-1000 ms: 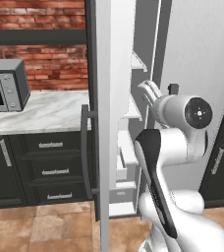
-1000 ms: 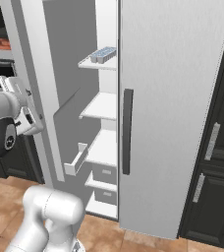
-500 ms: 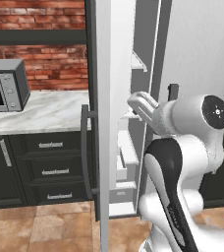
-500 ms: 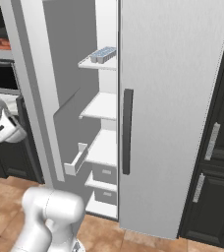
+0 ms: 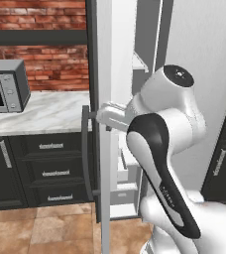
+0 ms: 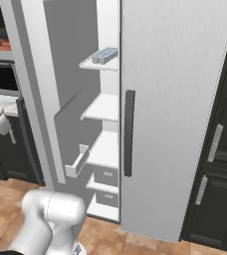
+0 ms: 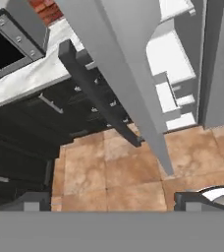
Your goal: The ice cube tray has been filled with water. Take the tray and place it in the freezer to make ice. Close the freezer door after placing the tray.
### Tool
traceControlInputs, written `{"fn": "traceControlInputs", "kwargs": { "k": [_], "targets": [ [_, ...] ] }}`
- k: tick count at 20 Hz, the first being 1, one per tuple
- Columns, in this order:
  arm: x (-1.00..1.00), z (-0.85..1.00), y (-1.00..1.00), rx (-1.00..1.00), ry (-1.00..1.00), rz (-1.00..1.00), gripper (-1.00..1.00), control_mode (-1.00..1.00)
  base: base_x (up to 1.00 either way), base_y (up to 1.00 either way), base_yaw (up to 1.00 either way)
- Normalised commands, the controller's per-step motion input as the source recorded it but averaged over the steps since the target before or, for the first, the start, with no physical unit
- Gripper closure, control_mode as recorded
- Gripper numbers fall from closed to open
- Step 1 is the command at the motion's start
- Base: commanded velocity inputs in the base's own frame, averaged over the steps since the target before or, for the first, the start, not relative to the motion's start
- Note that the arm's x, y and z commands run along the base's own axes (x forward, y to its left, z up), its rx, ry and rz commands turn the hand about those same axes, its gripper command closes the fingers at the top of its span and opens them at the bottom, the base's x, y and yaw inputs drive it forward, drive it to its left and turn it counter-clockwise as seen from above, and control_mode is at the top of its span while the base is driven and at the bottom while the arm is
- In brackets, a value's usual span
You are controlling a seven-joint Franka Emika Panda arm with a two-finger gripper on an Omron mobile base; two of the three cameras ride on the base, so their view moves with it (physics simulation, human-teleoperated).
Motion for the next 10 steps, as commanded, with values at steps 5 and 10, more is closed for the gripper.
{"fn": "traceControlInputs", "kwargs": {
  "k": [5, 10],
  "targets": [
    [0.00, -0.16, 0.64, -0.55, 0.19, 0.19, -1.00, -1.00, 0.00, 0.00, 0.00],
    [0.02, -0.32, 0.45, -0.47, 0.00, 0.09, -1.00, -1.00, 0.00, 0.00, 0.00]
  ]
}}
